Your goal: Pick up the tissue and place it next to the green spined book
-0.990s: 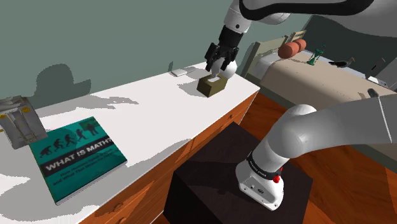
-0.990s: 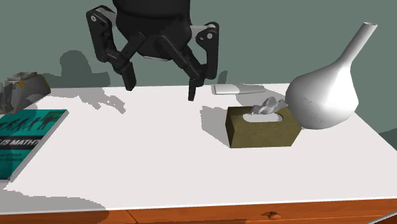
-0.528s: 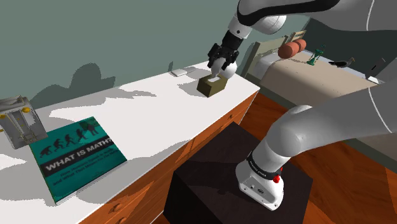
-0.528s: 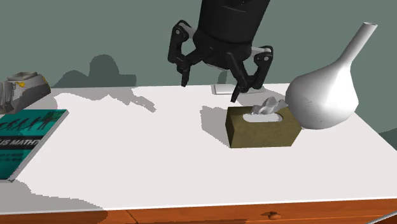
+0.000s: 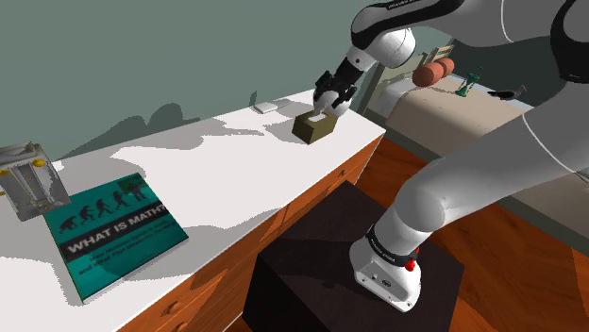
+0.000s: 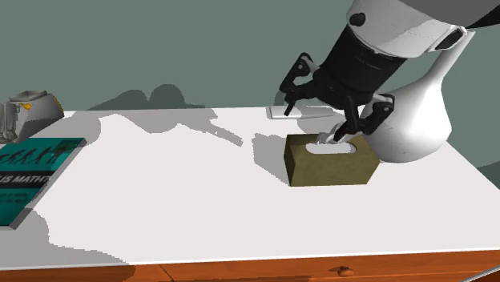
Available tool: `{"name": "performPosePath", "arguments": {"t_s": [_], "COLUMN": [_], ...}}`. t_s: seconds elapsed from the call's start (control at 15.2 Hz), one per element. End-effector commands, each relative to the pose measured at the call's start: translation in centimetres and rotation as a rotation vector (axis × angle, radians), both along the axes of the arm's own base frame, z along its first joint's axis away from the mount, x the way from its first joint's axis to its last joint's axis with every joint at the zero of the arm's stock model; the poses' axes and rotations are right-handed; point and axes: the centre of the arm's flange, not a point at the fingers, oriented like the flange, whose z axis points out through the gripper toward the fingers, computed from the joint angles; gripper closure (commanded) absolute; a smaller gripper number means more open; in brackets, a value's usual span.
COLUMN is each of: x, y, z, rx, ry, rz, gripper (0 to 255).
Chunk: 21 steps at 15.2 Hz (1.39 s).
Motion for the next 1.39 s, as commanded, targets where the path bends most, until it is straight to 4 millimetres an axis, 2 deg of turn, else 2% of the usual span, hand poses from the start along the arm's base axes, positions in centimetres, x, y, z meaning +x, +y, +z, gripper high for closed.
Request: {"name": "performPosePath", "arguments": {"t_s": [0.0,0.2,0.73,1.19,1.25,1.32], "x": [0.5,0.8,2.1,2.1,2.1,2.1], "y": [-2.3,-5.4,-4.5,-4.5,-4.5,-4.5], "z": [-1.4,-3.2,-6.9,-6.9,-6.9,-6.9], "rx": [0.021,0.049,0.049,0.049,0.049,0.049], "ry": [-0.021,-0.047,-0.047,-0.047,-0.047,-0.047], "rz": [-0.039,-0.086,-0.086,-0.086,-0.086,-0.086], "gripper": [0,0,0,0,255,255]}}
